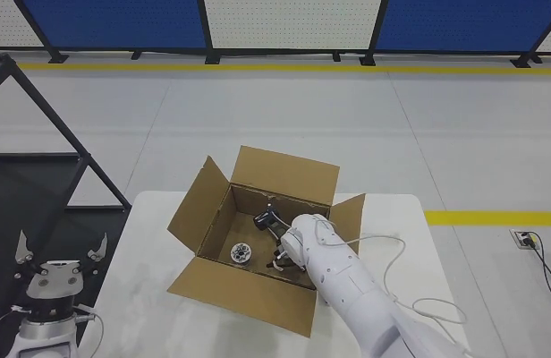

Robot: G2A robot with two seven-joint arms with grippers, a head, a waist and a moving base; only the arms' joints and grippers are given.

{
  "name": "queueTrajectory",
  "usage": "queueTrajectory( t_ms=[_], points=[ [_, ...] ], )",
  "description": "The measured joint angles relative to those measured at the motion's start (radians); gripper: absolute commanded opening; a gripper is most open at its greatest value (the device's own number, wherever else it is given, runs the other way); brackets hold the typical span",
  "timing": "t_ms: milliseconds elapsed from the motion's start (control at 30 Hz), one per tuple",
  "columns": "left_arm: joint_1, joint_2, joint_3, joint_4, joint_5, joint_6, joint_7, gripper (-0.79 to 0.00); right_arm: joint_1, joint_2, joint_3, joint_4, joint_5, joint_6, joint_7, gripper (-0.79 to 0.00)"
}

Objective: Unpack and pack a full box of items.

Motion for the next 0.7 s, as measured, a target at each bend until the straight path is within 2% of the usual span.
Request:
queueTrajectory(
  t_ms=[200,700],
  points=[
    [0.002,0.000,-0.005,0.003,-0.008,-0.001,-0.007,0.000,0.002,-0.001,-0.002,0.003,-0.009,0.018,0.010,-0.785],
    [0.000,-0.001,0.003,0.004,-0.001,0.006,-0.015,0.000,0.019,0.014,0.005,0.008,-0.026,-0.050,-0.012,-0.785]
  ],
)
